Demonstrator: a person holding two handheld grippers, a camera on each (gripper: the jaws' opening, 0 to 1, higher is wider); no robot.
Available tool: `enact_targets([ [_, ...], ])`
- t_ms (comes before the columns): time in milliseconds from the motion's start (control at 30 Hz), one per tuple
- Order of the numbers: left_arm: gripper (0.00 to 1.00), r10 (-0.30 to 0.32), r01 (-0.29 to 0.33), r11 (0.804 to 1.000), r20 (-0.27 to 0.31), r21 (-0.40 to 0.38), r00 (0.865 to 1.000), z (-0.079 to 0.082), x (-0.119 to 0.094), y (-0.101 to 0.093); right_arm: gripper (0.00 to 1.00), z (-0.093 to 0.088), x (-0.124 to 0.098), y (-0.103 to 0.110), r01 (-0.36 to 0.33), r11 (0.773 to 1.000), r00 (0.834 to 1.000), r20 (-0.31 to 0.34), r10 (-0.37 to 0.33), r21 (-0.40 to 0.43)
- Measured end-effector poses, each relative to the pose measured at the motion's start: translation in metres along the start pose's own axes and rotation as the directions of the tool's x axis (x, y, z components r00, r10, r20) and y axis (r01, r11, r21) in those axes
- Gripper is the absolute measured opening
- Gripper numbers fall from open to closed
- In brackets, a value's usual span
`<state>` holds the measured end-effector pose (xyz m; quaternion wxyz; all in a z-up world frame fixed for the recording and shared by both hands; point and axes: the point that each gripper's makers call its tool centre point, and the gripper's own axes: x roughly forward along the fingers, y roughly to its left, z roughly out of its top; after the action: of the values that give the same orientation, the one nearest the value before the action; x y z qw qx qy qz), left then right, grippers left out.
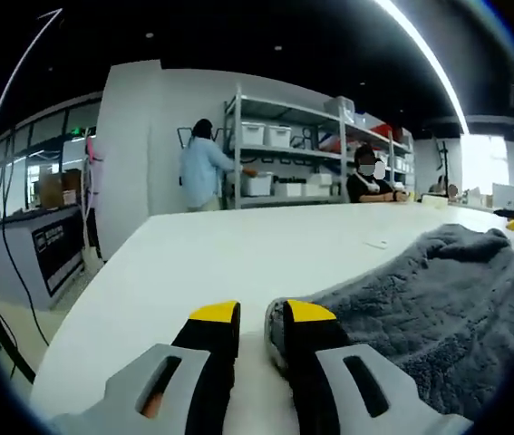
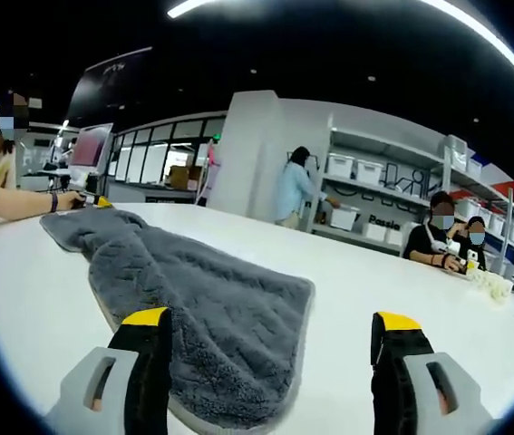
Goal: Fold the towel on the table until its edges align and the towel forms a compact rectangular stack.
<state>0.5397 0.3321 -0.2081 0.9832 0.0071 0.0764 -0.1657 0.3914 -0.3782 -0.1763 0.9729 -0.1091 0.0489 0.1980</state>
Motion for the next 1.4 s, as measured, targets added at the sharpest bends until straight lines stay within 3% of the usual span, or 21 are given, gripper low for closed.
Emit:
enact_targets([
  [167,0.29,0.013,-0.013,1.0,0.034,-0.022,0.999,0.005,-0.007,0.003,0.92,-0.001,0.001,0.002,-0.005,1.0,1.0,-0.005,0.005,-0.003],
  [433,0.39,-0.051,0.059,0.995,0.1,-0.08,0.994,0.014,-0.021,-0.013,0.93,0.002,0.001,0.006,-0.012,1.0,1.0,0.003,0.012,-0.004],
  [700,0.53,-0.121,0.145,0.981,0.176,-0.126,0.977,0.022,-0.049,-0.032,0.93,0.003,0.003,0.02,-0.026,1.0,1.0,-0.002,0.026,-0.017],
  [967,0.62,-0.184,0.214,0.967,0.2,-0.141,0.962,0.023,-0.071,-0.055,0.93,0.006,0.004,0.026,-0.039,0.999,0.999,0.007,0.039,-0.02],
  [1400,0.77,-0.296,0.316,0.943,0.172,-0.104,0.94,0.012,-0.12,-0.116,0.95,0.01,0.004,0.031,-0.056,0.998,0.998,0.023,0.056,-0.009],
])
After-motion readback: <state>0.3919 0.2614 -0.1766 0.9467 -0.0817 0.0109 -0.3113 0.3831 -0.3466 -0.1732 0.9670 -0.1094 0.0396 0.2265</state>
